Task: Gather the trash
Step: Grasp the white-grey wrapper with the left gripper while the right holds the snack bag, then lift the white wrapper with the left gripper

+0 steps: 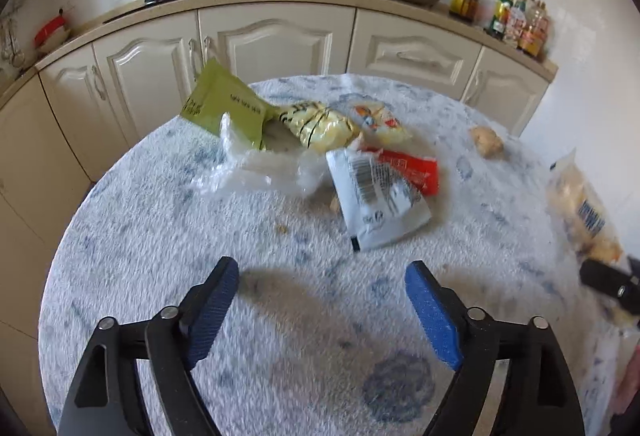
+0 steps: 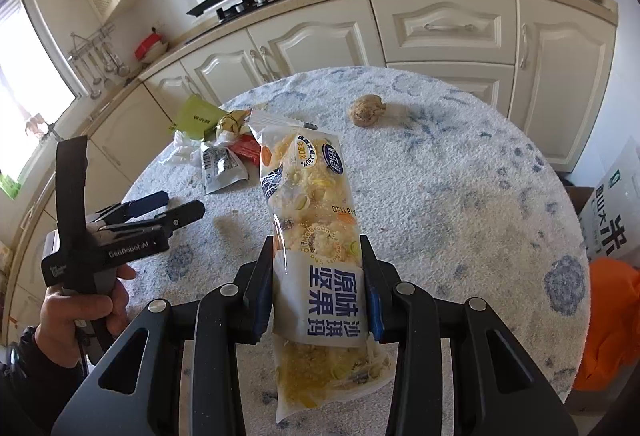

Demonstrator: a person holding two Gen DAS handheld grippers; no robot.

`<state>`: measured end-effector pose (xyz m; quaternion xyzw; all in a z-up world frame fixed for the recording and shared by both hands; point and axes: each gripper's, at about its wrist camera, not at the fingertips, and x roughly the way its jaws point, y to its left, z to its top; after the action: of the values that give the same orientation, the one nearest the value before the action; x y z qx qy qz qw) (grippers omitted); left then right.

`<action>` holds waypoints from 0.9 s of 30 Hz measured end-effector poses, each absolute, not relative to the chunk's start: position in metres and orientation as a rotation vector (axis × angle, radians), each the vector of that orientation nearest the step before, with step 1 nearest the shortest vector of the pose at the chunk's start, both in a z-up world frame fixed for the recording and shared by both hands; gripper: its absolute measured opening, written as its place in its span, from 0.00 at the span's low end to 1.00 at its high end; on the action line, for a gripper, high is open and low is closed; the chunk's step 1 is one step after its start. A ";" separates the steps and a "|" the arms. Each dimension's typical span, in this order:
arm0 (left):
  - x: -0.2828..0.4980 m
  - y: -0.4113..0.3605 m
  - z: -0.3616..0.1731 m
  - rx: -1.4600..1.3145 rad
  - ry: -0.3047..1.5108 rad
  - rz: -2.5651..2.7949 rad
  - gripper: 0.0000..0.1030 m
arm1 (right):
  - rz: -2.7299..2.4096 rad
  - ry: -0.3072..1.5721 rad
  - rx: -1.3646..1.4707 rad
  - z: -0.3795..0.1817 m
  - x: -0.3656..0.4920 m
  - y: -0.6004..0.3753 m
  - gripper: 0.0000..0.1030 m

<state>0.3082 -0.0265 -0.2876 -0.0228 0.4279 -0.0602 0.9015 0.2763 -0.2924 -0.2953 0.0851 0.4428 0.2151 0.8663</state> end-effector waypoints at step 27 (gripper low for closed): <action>0.321 -0.023 -0.279 -0.114 0.781 -0.248 0.30 | 0.459 0.932 0.172 -0.294 0.271 -0.293 0.36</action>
<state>0.3212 -0.0226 -0.2787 -0.0552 0.3796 -0.1206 0.9156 0.2710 -0.2926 -0.2944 0.0820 0.4447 0.2192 0.8646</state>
